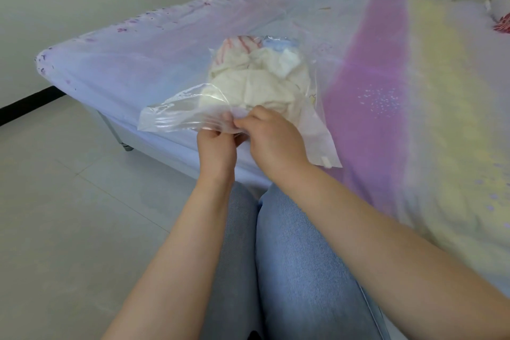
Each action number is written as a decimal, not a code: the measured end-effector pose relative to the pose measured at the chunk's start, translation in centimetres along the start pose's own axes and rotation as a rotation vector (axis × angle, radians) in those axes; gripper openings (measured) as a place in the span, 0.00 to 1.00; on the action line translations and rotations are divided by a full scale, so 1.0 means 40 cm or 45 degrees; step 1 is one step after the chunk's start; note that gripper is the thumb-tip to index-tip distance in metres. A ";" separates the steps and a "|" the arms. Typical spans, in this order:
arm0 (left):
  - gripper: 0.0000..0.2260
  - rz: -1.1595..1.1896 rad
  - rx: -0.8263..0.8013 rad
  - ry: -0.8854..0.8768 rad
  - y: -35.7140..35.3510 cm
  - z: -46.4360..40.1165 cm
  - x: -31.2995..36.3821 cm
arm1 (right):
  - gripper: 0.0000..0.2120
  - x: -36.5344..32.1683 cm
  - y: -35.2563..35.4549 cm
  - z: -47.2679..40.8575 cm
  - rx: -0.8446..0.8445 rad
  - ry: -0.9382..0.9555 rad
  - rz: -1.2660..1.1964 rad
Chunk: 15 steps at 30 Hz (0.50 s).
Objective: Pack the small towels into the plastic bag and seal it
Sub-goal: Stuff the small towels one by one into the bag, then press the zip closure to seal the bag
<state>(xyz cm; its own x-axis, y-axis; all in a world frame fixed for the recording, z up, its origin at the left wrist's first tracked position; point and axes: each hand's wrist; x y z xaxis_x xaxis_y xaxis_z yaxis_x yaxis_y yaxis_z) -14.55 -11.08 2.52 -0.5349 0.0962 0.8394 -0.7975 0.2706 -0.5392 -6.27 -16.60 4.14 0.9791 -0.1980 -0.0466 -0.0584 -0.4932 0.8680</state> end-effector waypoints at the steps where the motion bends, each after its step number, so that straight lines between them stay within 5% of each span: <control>1: 0.09 -0.028 0.006 -0.011 0.013 0.000 0.000 | 0.17 -0.010 -0.003 -0.005 -0.010 -0.020 -0.032; 7: 0.08 0.040 0.099 -0.056 0.049 0.060 -0.023 | 0.25 -0.058 -0.041 0.041 0.154 -0.148 -0.153; 12: 0.07 0.299 0.050 0.109 0.037 0.102 -0.041 | 0.25 -0.063 -0.042 0.079 -0.064 -0.111 -0.171; 15: 0.12 0.237 0.150 0.059 0.030 0.095 -0.044 | 0.25 -0.055 -0.028 0.104 -0.198 -0.108 -0.494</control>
<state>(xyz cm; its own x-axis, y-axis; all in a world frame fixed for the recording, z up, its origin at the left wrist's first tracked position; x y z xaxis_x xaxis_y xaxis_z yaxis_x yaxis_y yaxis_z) -15.61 -14.57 0.13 -0.6649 0.1785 0.7253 -0.7147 0.1304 -0.6872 -9.16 -19.14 1.23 0.9027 -0.0952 -0.4196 0.3480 -0.4123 0.8420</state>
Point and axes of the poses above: each hand's wrist, its own z-axis away from the middle knuckle, its own y-axis out of the back of the hand, x = y × z, and after that the axes turned 15 degrees about z, right-handed
